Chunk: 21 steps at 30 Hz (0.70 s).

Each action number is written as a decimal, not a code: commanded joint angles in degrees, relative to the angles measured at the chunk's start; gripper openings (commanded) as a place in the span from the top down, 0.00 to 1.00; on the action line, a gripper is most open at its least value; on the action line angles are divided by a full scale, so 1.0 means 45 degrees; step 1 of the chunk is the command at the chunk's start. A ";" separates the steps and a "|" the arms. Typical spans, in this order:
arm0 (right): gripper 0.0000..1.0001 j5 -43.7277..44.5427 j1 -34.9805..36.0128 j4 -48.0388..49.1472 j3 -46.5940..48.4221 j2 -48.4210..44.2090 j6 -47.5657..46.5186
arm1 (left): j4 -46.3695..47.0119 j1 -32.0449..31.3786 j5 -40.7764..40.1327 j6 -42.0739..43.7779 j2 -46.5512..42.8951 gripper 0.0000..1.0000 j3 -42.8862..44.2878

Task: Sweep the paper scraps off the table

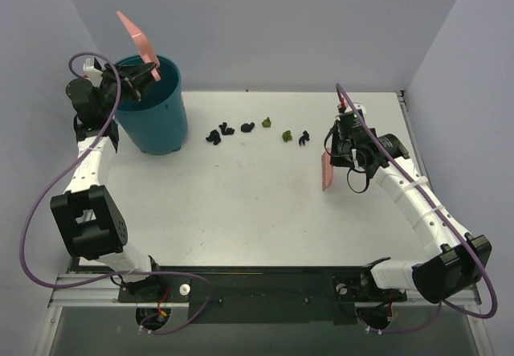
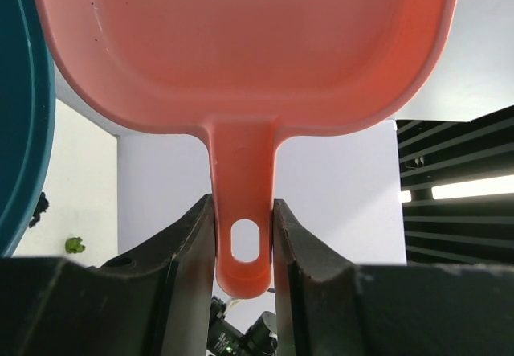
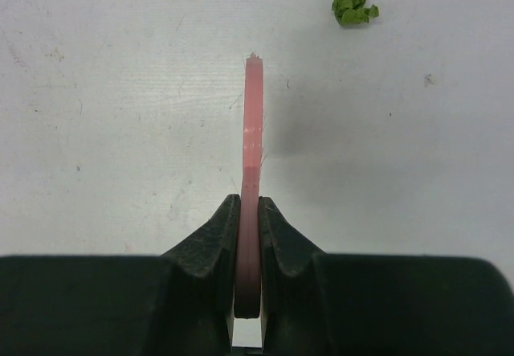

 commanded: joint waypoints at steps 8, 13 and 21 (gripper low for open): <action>1.00 0.3398 0.0103 -0.0459 0.1668 0.0683 -0.1880 | 0.1682 0.0224 0.0263 -0.0756 -0.0753 1.00 0.0154; 1.00 0.5179 -0.0755 -0.0556 0.2605 0.1621 -0.2586 | -0.2099 0.0185 0.0459 0.2557 -0.1085 1.00 0.1208; 1.00 0.5492 -0.2339 -0.0362 0.4479 0.5073 -0.4206 | -0.8039 -0.0712 -0.0729 0.7738 -0.1456 1.00 0.3648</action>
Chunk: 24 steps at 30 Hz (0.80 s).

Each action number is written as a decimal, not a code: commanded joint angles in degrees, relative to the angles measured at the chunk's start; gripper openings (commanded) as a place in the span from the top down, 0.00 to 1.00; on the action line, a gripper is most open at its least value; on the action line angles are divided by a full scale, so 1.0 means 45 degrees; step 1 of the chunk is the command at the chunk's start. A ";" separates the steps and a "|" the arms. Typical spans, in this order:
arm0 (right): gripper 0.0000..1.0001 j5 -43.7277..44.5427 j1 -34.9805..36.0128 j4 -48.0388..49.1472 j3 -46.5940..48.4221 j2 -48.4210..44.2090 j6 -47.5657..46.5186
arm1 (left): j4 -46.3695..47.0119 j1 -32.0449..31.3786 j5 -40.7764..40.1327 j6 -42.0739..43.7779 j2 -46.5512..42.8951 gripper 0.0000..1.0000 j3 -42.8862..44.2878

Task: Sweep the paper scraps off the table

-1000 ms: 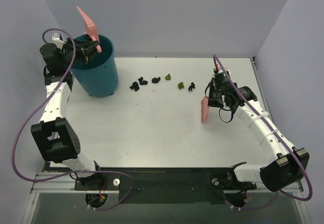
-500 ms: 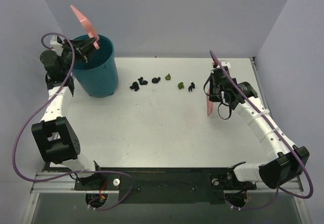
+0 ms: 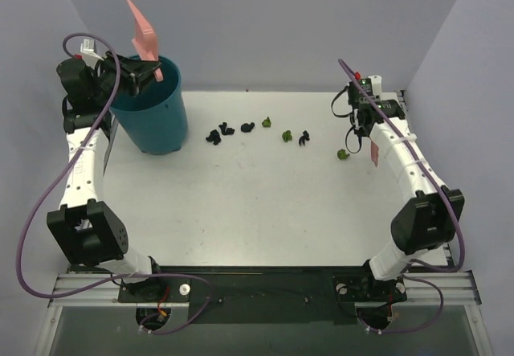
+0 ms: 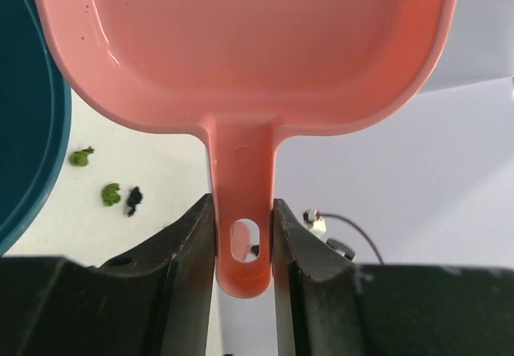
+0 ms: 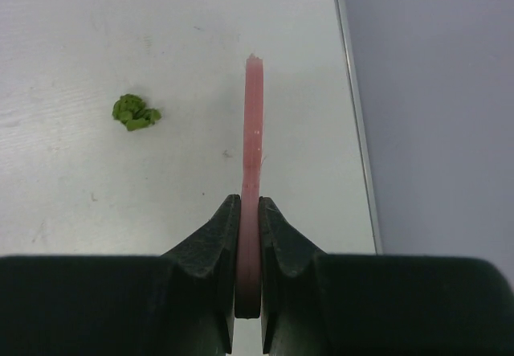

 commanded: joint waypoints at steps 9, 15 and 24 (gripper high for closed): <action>1.00 -0.1058 0.0378 -0.0055 0.2775 0.4223 -0.2406 | -0.8186 -0.4066 -0.4155 0.7927 -0.1332 1.00 0.2769; 1.00 -0.2385 0.1646 -0.0153 0.2581 0.4595 -0.2955 | -0.9576 -0.6664 -0.6558 0.9532 -0.1996 1.00 0.0802; 1.00 -0.4769 0.2468 0.0216 0.0904 0.3445 -0.1648 | -0.9948 -0.9105 -0.8104 1.0235 -0.2466 1.00 -0.3164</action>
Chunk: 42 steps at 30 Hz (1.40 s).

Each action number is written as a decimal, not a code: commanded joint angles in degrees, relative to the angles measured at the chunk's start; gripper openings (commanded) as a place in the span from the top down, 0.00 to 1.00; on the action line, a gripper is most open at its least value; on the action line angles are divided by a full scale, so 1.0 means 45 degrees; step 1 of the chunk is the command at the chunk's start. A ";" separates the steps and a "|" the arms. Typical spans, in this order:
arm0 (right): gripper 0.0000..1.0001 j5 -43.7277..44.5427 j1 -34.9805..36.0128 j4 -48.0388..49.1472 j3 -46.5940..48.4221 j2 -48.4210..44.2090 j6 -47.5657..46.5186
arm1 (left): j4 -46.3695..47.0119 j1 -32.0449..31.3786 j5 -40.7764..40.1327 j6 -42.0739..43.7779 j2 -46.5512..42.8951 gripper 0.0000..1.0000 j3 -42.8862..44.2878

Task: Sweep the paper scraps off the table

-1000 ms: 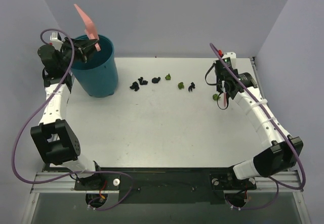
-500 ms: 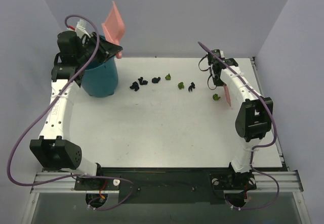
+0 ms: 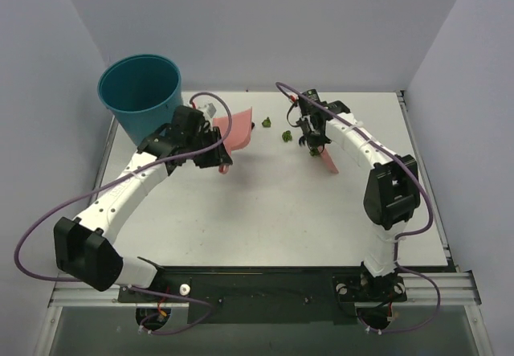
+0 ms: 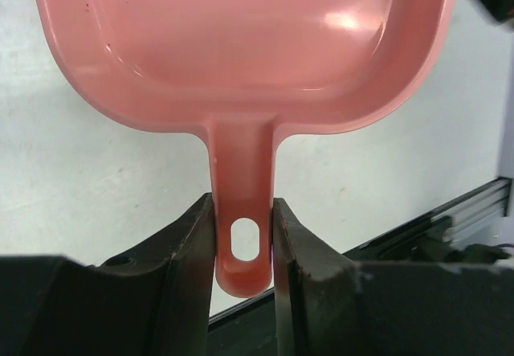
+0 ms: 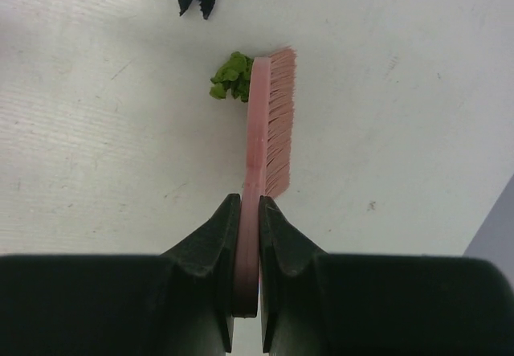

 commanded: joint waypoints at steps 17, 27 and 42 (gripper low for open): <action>1.00 -0.2313 0.0357 -0.0072 -0.2006 -0.3965 0.1764 | -0.1558 -0.4420 -0.3498 0.1909 0.3023 1.00 -0.1666; 1.00 -0.1727 -0.0482 -0.0229 0.0044 -0.3478 0.0555 | 0.0237 -0.5125 -0.4514 0.1419 0.3065 0.75 -0.2758; 1.00 -0.1297 -0.1380 0.0552 0.2271 -0.1310 -0.0521 | 0.2913 -0.5769 -0.6310 0.0092 0.1036 0.38 -0.5512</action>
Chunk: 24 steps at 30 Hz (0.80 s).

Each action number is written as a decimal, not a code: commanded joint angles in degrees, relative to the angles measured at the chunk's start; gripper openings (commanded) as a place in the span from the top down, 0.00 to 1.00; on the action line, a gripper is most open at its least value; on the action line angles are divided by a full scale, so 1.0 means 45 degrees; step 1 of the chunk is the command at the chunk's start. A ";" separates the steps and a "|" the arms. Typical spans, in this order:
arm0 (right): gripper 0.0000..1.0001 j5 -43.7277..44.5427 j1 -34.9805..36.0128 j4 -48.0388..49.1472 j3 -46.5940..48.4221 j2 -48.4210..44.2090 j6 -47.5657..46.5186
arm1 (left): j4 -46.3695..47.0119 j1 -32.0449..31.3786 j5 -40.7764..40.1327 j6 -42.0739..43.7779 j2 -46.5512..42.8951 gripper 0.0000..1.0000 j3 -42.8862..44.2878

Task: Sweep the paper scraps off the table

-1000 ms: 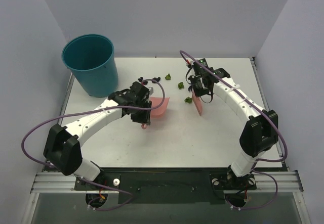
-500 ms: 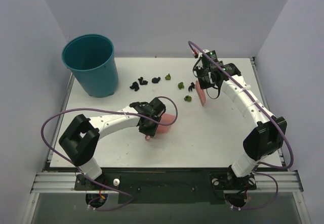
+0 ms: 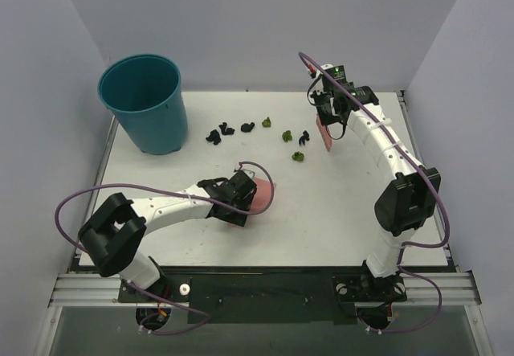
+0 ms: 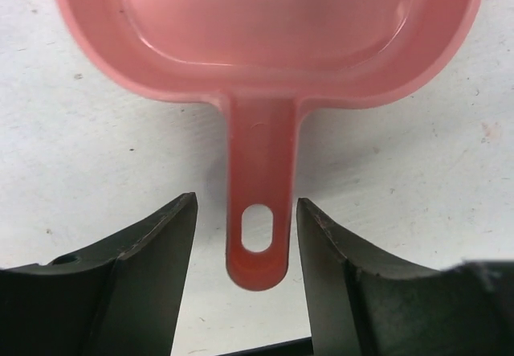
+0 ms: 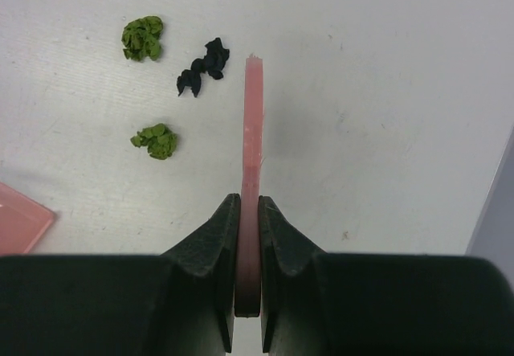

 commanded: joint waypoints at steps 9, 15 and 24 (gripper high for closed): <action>1.00 0.0438 -0.0762 0.0743 0.1556 0.1533 -0.0858 | 0.4000 -0.0784 -0.1999 -0.0878 -0.2990 0.43 -0.3117; 1.00 0.0202 -0.0762 0.0821 0.2220 0.2549 -0.1345 | 0.4627 -0.0960 -0.2370 -0.0644 -0.3421 0.44 -0.3723; 1.00 0.0496 -0.0625 0.0373 0.3899 0.4325 -0.2420 | 0.5135 -0.1078 -0.2155 0.0001 -0.3422 0.46 -0.3822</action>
